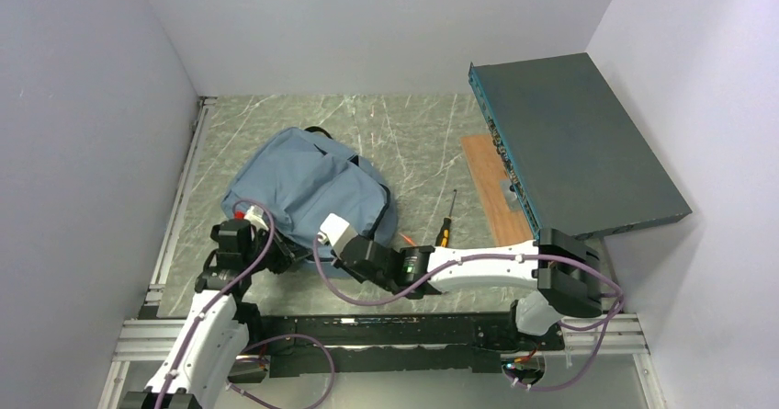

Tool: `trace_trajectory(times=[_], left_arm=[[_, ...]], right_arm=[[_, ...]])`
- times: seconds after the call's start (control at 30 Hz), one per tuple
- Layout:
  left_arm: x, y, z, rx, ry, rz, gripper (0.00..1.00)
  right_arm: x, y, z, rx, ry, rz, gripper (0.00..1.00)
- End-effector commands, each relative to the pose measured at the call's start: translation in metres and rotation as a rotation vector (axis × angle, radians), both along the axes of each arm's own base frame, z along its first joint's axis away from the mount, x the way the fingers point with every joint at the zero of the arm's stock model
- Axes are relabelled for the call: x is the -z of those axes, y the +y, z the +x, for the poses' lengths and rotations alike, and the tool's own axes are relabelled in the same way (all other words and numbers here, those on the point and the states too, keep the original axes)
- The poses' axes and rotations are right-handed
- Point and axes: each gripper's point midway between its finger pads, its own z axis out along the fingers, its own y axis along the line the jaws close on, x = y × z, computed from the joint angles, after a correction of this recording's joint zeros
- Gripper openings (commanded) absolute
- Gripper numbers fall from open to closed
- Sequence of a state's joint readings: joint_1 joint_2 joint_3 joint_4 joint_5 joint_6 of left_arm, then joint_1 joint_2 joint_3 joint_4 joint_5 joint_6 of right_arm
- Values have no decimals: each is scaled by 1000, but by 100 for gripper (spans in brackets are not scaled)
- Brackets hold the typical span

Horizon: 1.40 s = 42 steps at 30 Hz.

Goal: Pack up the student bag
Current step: Zip the student bag at the center of the board.

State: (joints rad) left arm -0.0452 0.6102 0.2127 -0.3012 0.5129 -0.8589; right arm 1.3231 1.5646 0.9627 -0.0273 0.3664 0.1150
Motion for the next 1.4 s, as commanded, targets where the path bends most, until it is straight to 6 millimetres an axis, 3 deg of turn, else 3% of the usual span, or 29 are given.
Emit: trace_trajectory(times=[0.0,0.23,0.37,0.47,0.53,0.63,0.77,0.83,0.9,1.0,1.07,1.2,1.37], left_arm=[[-18,32,22,-89,-86,199,0],[-18,82,19,-278,29,424,0],[-25,114,12,-430,114,537,0],[-37,131,10,-492,136,608,0],[-42,131,13,-485,126,613,0],[-44,122,14,-431,118,585,0],[-48,93,20,-292,69,487,0],[-50,81,21,-233,46,444,12],[-54,74,19,-195,21,423,34],[-66,80,20,-244,-68,432,61],[-83,81,23,-253,-155,434,69],[-113,77,23,-207,-231,448,75],[-132,55,25,-54,-316,412,91]], right_arm=[[-37,-29,26,191,-174,-84,0],[-33,-80,42,400,-308,-297,0],[-21,-103,57,465,-267,-291,0],[-20,-98,65,446,-219,-206,0],[-25,-88,72,425,-166,-102,0],[-30,-74,79,357,-97,20,0],[-46,-46,57,110,59,172,0],[-51,-36,38,-41,181,250,0],[-50,-34,21,-158,220,257,14],[-52,-32,13,-228,224,257,29],[-59,-30,8,-275,229,277,35],[-72,-29,-3,-353,254,316,46],[-72,-33,10,-271,422,403,70]])
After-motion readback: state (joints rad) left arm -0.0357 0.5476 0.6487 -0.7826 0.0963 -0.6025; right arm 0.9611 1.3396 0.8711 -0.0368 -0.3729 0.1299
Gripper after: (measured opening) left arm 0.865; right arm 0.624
